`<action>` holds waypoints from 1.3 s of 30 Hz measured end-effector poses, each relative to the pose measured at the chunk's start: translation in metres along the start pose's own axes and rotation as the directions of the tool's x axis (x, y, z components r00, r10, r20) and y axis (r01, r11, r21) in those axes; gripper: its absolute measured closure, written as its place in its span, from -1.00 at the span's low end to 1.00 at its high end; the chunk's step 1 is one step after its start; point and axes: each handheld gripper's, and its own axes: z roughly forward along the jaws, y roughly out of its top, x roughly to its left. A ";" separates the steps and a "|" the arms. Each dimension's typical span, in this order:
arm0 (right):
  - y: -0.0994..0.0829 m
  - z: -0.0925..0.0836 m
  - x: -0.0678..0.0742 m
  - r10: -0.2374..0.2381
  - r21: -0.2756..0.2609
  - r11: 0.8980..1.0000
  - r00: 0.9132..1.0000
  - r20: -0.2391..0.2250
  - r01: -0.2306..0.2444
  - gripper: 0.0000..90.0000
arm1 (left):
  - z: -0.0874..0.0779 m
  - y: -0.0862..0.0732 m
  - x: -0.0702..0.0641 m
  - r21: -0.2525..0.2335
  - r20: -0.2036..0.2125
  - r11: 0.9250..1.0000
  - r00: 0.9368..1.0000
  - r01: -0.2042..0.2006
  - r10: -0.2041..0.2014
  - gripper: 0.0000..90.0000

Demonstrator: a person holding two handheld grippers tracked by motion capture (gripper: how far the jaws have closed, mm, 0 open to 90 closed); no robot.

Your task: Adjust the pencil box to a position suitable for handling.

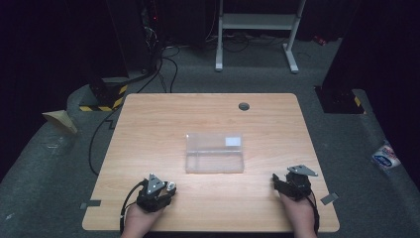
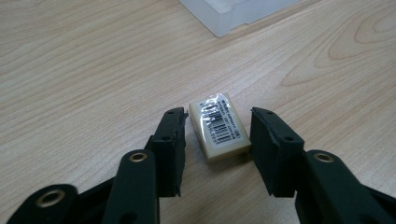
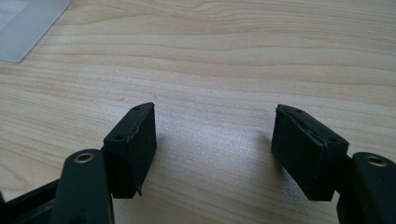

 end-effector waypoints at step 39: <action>-0.001 -0.001 0.000 -0.022 -0.003 1.000 1.000 -0.014 0.022 -0.32 | -0.003 0.004 0.009 -0.078 -0.018 0.997 0.999 0.028 -0.029 0.51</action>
